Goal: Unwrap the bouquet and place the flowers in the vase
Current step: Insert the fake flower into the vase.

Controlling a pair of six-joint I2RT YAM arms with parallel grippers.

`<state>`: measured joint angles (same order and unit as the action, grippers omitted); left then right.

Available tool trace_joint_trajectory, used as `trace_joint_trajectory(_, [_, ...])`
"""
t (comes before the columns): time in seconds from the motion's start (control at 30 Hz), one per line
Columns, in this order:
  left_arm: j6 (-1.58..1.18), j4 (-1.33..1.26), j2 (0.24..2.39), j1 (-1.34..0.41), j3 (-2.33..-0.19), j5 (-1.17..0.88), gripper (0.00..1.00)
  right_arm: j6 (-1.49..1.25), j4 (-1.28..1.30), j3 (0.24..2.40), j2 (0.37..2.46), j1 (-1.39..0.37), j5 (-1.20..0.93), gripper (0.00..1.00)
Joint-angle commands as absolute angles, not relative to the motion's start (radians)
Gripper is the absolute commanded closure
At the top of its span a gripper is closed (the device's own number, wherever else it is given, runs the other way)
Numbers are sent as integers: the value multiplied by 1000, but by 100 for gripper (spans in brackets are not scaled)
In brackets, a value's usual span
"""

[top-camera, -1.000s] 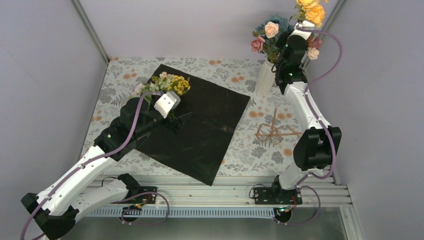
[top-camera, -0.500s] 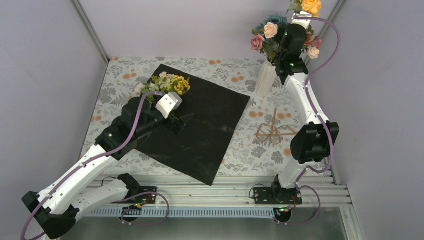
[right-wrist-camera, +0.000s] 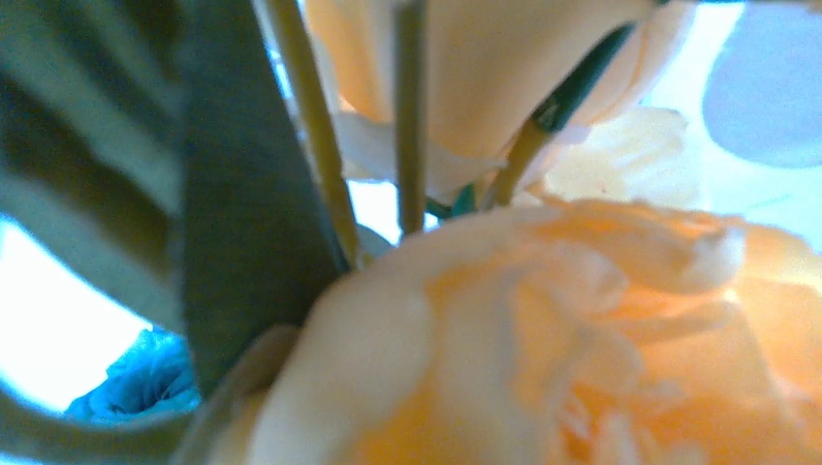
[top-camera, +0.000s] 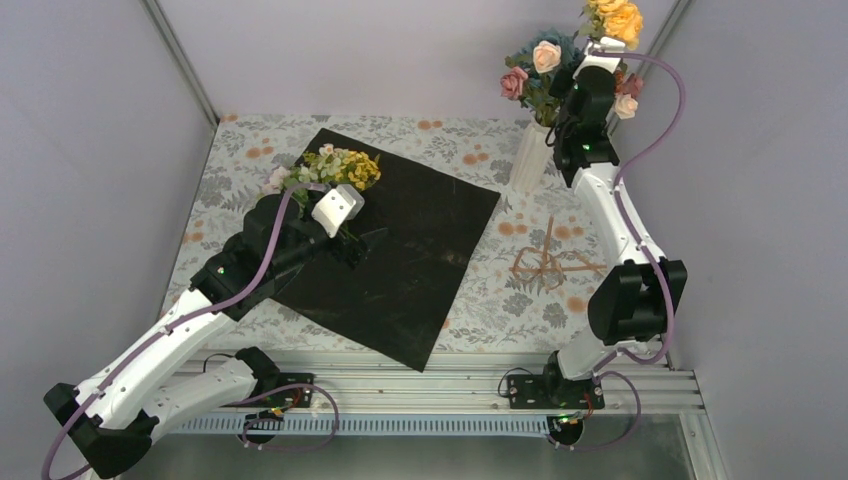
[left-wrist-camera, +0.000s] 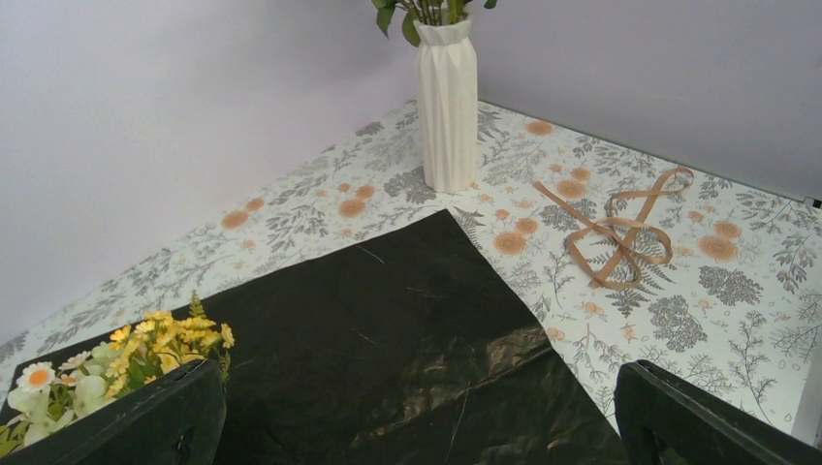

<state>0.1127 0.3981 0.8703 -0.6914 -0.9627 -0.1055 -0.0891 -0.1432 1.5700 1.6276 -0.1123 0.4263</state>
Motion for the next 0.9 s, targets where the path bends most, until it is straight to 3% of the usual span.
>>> trace_joint_trajectory(0.0, [120, 386, 863, -693, -956, -112, 0, -123, -151, 1528, 1620, -107, 460, 96])
trace_joint_trajectory(0.43, [119, 385, 860, -693, -956, -110, 0, -66, -112, 1656, 1606, -107, 446, 96])
trace_joint_trajectory(0.87, [119, 387, 852, -693, -955, -102, 0, -115, -140, 1481, 1654, -106, 407, 96])
